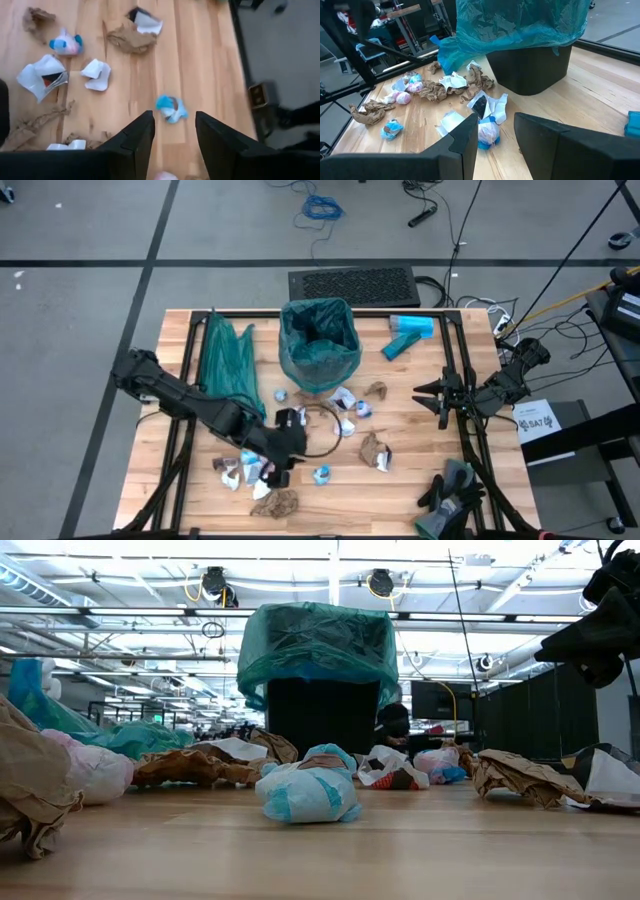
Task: Place trash/remove bag and relplace
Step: Put the blue plastic into the blue trash bag inside the black trash bin
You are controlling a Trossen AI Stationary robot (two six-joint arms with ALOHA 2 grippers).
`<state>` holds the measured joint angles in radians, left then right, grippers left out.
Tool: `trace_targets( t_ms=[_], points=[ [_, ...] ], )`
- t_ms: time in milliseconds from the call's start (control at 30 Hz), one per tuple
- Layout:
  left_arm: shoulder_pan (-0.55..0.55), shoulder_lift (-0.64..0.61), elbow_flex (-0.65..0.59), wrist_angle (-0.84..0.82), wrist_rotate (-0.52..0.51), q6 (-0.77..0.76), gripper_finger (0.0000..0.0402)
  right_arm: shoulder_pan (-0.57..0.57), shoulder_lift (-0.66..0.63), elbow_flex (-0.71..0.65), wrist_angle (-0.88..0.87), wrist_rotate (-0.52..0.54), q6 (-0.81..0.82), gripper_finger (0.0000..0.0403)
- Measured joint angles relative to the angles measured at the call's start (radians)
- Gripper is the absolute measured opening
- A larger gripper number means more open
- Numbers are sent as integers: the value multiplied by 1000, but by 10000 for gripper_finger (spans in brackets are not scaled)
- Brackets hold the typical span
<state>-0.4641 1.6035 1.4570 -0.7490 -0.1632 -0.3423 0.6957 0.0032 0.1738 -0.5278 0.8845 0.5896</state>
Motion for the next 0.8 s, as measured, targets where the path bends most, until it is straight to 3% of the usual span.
trace_targets(
  t_ms=[267,467,800],
  points=[
    [16,179,0,4,5,121,150,0,0,0,0,0,0,121],
    [39,288,0,156,116,129,150,0,0,0,0,0,0,121],
    [40,390,0,199,138,273,150,0,0,0,0,0,0,121]
  ],
)
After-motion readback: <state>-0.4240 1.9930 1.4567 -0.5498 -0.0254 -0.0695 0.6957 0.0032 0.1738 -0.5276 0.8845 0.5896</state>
